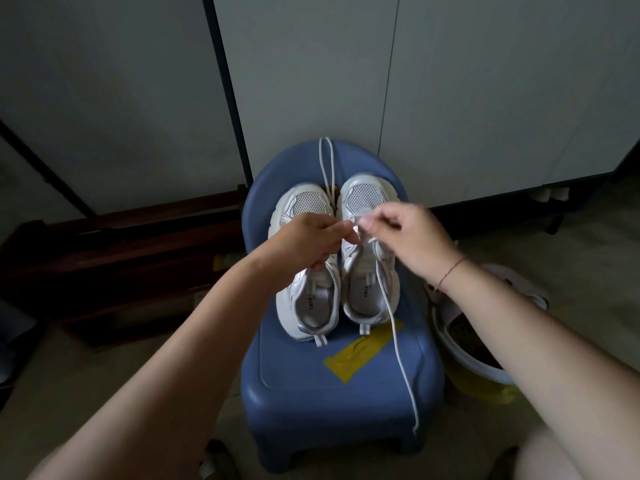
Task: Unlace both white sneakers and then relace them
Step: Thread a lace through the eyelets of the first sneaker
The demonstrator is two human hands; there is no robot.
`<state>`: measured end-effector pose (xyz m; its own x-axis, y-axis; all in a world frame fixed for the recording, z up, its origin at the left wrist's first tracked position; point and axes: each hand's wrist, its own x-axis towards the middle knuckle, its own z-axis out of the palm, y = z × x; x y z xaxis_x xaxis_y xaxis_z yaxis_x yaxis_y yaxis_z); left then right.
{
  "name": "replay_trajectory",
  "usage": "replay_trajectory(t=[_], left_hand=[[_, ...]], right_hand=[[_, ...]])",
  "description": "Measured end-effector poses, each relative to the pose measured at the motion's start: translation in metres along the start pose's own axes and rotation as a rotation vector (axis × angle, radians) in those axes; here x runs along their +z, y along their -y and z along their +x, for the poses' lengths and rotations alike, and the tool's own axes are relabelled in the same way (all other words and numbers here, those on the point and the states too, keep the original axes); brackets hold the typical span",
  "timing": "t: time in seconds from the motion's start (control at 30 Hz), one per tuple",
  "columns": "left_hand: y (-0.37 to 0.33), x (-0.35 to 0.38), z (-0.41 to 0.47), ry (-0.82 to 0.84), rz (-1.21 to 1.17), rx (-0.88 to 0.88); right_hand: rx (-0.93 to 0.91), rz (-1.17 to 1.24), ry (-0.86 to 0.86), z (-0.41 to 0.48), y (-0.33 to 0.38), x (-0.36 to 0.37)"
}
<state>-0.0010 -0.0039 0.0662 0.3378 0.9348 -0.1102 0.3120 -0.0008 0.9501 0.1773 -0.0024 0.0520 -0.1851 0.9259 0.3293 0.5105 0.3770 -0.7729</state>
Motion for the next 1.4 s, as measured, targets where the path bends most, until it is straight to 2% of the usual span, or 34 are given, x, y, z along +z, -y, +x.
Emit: replay_trajectory(t=[0.13, 0.2, 0.27, 0.4, 0.47, 0.73, 0.83, 0.9, 0.93, 1.0, 1.07, 1.1, 1.17, 1.4], left_hand=[[0.002, -0.004, -0.001, -0.012, -0.013, -0.005], [0.003, -0.003, 0.0, 0.001, -0.002, -0.005], [0.003, -0.001, 0.0, 0.005, 0.017, -0.008], [0.0, 0.001, 0.001, 0.044, -0.003, 0.012], [-0.003, 0.001, 0.001, 0.055, -0.027, 0.011], [-0.002, -0.004, 0.008, 0.069, 0.045, -0.052], [0.008, -0.007, 0.017, -0.111, 0.063, -0.051], [0.015, -0.01, 0.023, -0.257, -0.139, -0.1], [0.018, -0.01, 0.027, -0.298, -0.273, -0.125], [0.02, -0.009, 0.032, -0.323, -0.494, -0.154], [0.023, -0.006, 0.037, -0.331, -0.632, -0.155], [0.024, -0.004, 0.039, -0.334, -0.654, -0.151], [0.026, 0.001, 0.042, -0.347, -0.603, -0.129], [0.044, 0.019, 0.058, -0.502, -0.173, -0.062]], right_hand=[[0.227, 0.076, -0.36, 0.013, -0.027, -0.024], [0.303, 0.111, -0.431, 0.014, -0.037, -0.025], [0.267, 0.157, -0.363, 0.013, -0.033, -0.022], [0.051, 0.131, 0.085, 0.008, -0.009, -0.012], [0.021, 0.099, 0.123, 0.006, -0.006, -0.005], [0.102, 0.049, -0.105, 0.015, -0.018, 0.0], [0.186, -0.035, -0.395, 0.021, -0.028, 0.009], [0.264, -0.028, -0.513, 0.019, -0.023, 0.014], [0.313, 0.026, -0.464, 0.017, -0.021, 0.017], [0.461, 0.097, -0.207, 0.011, -0.013, 0.025], [0.546, 0.063, 0.005, 0.008, -0.009, 0.032], [0.56, 0.05, 0.037, 0.008, -0.009, 0.034], [0.607, 0.117, 0.049, 0.013, -0.011, 0.037], [0.766, 0.559, 0.056, 0.02, -0.022, 0.042]])
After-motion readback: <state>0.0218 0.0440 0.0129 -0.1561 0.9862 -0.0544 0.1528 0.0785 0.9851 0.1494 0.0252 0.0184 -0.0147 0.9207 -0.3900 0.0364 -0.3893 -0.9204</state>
